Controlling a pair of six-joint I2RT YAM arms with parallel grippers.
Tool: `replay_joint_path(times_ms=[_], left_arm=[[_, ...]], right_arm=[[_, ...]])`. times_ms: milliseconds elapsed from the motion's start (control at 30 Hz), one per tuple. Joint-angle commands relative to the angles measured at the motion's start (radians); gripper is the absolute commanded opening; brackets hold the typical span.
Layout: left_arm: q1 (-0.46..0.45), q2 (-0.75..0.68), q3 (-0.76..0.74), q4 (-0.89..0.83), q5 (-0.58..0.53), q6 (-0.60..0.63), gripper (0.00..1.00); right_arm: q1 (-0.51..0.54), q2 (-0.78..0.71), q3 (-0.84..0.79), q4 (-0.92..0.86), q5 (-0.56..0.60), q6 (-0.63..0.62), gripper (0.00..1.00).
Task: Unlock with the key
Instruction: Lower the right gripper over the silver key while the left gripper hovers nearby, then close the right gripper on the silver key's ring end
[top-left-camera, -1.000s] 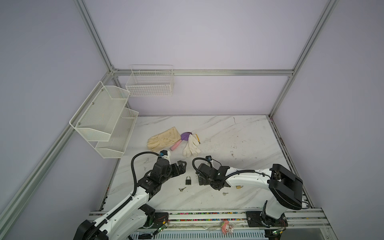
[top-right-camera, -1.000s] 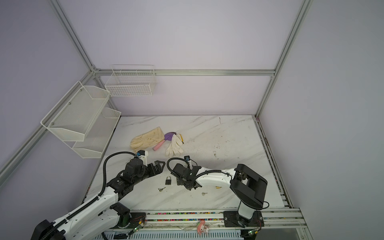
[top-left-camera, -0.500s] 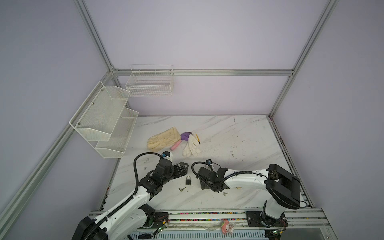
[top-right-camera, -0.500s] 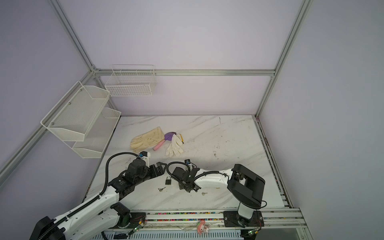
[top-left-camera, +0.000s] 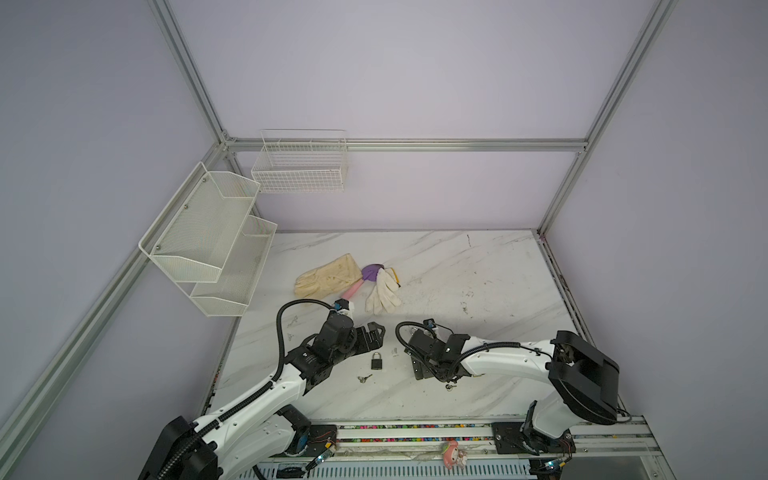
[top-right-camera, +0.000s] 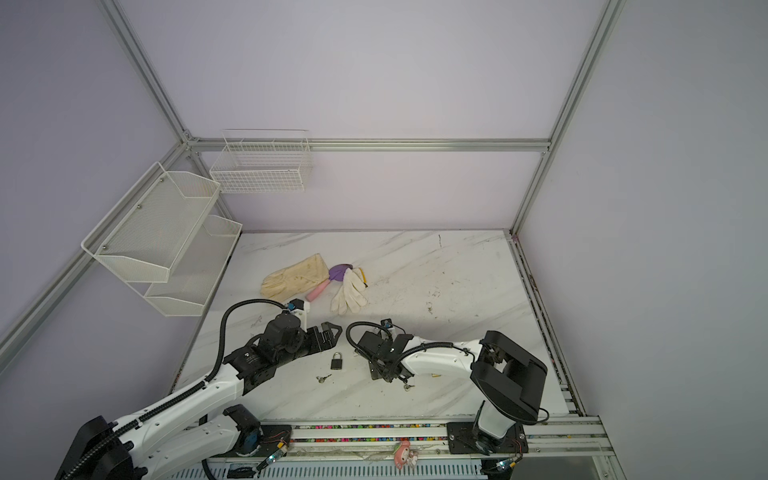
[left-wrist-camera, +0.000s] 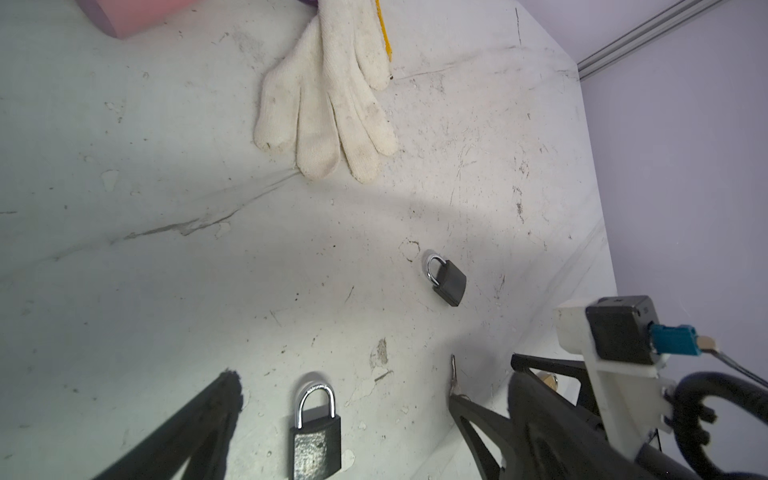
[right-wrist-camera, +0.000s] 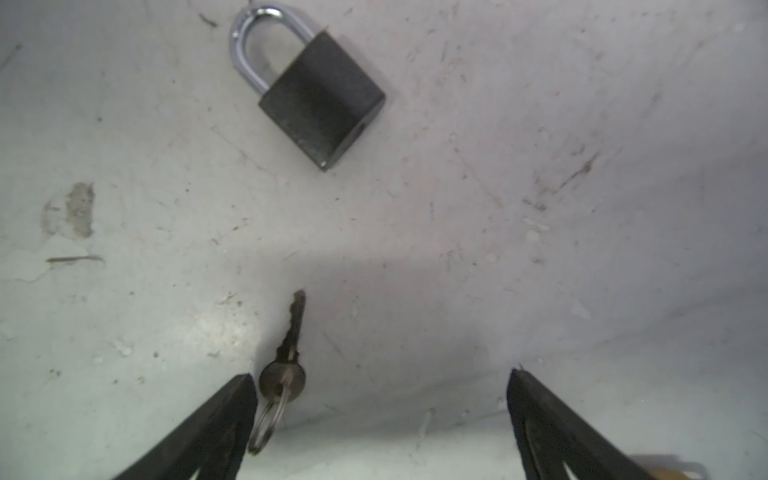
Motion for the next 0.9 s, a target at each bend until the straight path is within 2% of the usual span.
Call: replay_joint_path(times_ms=[0, 100, 200, 300, 533, 733, 867], left_arm=[[-0.017, 0.004, 0.115, 0.017, -0.020, -0.020, 1.00], [-0.023, 0.011, 0.126, 0.015, -0.036, -0.017, 1.00], [-0.024, 0.013, 0.139, 0.002, -0.048, -0.014, 1.00], [-0.025, 0.007, 0.145, -0.006, -0.054, -0.008, 1.00], [-0.025, 0.028, 0.163, -0.022, -0.039, 0.009, 1.00], [-0.025, 0.057, 0.186, -0.026, -0.021, 0.023, 1.00], [-0.025, 0.076, 0.196, -0.026, -0.012, 0.025, 1.00]], right_arm=[[-0.036, -0.063, -0.009, -0.066, -0.010, -0.033, 0.97], [-0.038, -0.090, 0.018, -0.078, -0.004, -0.055, 0.97], [-0.036, -0.113, 0.030, -0.036, -0.081, -0.069, 0.93], [-0.035, -0.126, 0.018, 0.009, -0.140, -0.017, 0.86], [-0.028, -0.094, -0.008, 0.068, -0.169, 0.067, 0.57], [-0.013, -0.051, -0.027, 0.115, -0.185, 0.080, 0.41], [0.000, -0.019, -0.031, 0.122, -0.179, 0.085, 0.35]])
